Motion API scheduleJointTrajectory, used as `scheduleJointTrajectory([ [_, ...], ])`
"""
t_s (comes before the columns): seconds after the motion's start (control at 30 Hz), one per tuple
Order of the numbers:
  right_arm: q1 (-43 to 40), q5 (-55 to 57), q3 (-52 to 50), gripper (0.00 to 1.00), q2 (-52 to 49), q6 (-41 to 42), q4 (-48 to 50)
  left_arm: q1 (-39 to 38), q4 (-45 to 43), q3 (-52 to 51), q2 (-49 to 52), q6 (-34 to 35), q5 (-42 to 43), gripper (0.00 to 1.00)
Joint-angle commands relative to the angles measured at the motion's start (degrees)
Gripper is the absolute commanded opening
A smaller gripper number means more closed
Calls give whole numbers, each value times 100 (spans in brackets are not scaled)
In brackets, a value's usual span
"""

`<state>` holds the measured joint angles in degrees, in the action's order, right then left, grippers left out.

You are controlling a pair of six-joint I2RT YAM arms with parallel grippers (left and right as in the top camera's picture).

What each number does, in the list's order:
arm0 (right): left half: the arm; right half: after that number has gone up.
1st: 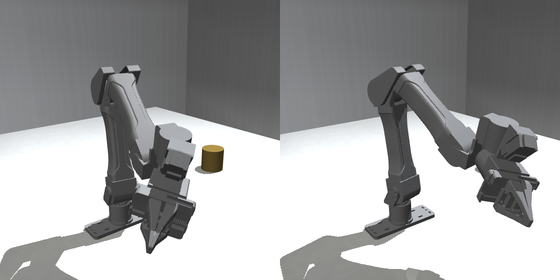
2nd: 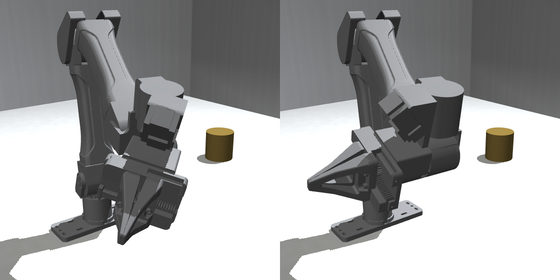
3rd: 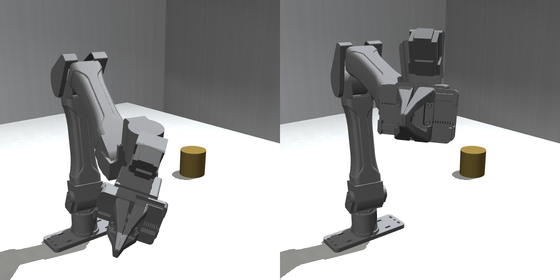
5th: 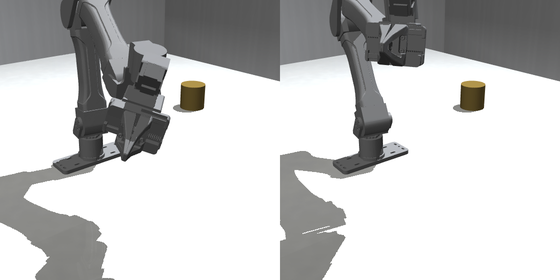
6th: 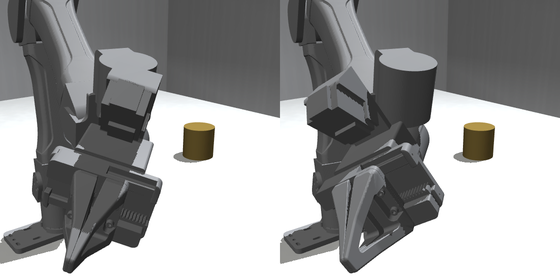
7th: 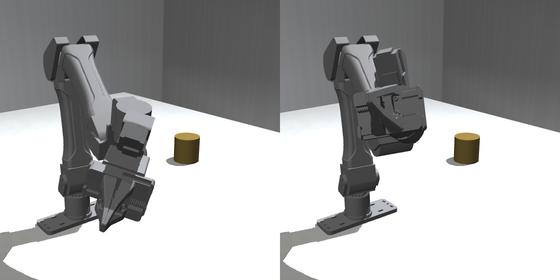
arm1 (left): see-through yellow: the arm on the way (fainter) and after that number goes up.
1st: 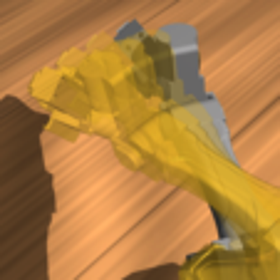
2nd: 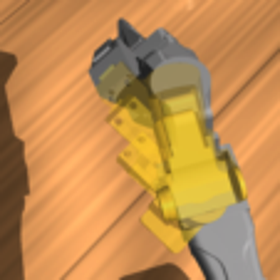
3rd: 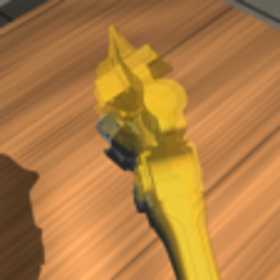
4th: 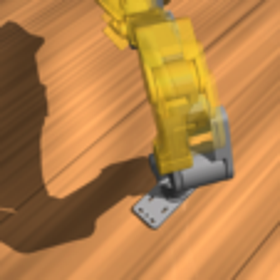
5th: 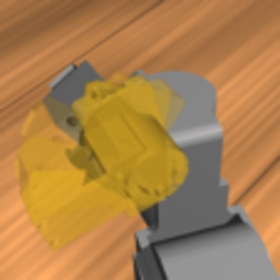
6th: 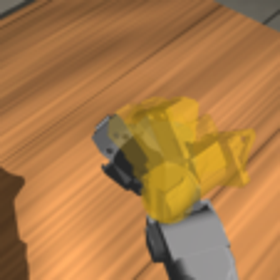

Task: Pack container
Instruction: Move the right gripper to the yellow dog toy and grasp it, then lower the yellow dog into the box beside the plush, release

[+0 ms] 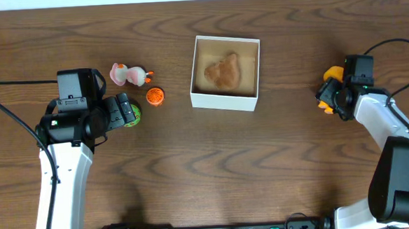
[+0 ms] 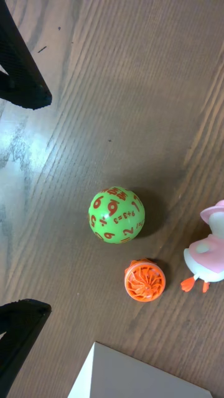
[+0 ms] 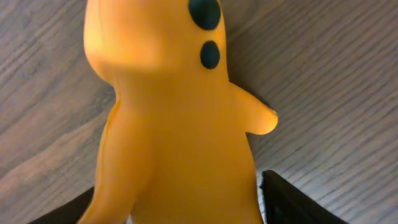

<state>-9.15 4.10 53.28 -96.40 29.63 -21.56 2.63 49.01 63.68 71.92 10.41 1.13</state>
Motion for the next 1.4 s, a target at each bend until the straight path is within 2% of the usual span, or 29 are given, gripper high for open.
scheduleJointTrajectory([
  [0.0, 11, 0, -151, 63, -37, 55, -15, 31, 4, 109, 39, -92, -24, 98],
  [0.07, 11, 0, -229, 63, -39, 57, -26, 31, 4, 109, 39, -92, -24, 98],
  [0.17, 11, 39, -304, 53, -114, 57, -37, 31, 4, 109, 39, -92, -26, 98],
  [0.2, 11, 39, -304, 42, -160, 57, -57, 31, 4, 109, 39, -92, -26, 98],
  [0.27, 11, 37, -302, 13, -188, 59, -96, 31, 4, 109, 39, -92, -24, 98],
  [0.3, 20, 37, -293, 4, -184, 57, -107, 31, 2, 109, 39, -92, -24, 98],
  [0.33, 24, 11, -214, 1, -136, 59, -243, 31, 4, 109, 39, -92, -24, 98],
  [0.53, 442, -55, 1036, 1, 160, -61, -1663, 31, 4, 109, 39, -92, -24, 98],
  [0.73, 1574, -160, 2715, 1, 319, -271, -2824, 31, 2, 109, 39, -92, -26, 98],
  [0.87, 2396, -144, 3206, 1, 319, -229, -2712, 31, 2, 109, 37, -92, -26, 98],
  [1.07, 3270, 284, 3202, 1, 90, 258, -2253, 31, 4, 109, 37, -92, -24, 98],
  [1.27, 3729, 514, 3198, 1, -726, 437, -1764, 31, 2, 109, 39, -92, -26, 98],
  [1.37, 3722, 516, 3198, 1, -1167, 879, -1655, 31, 4, 109, 39, -92, -26, 98],
])
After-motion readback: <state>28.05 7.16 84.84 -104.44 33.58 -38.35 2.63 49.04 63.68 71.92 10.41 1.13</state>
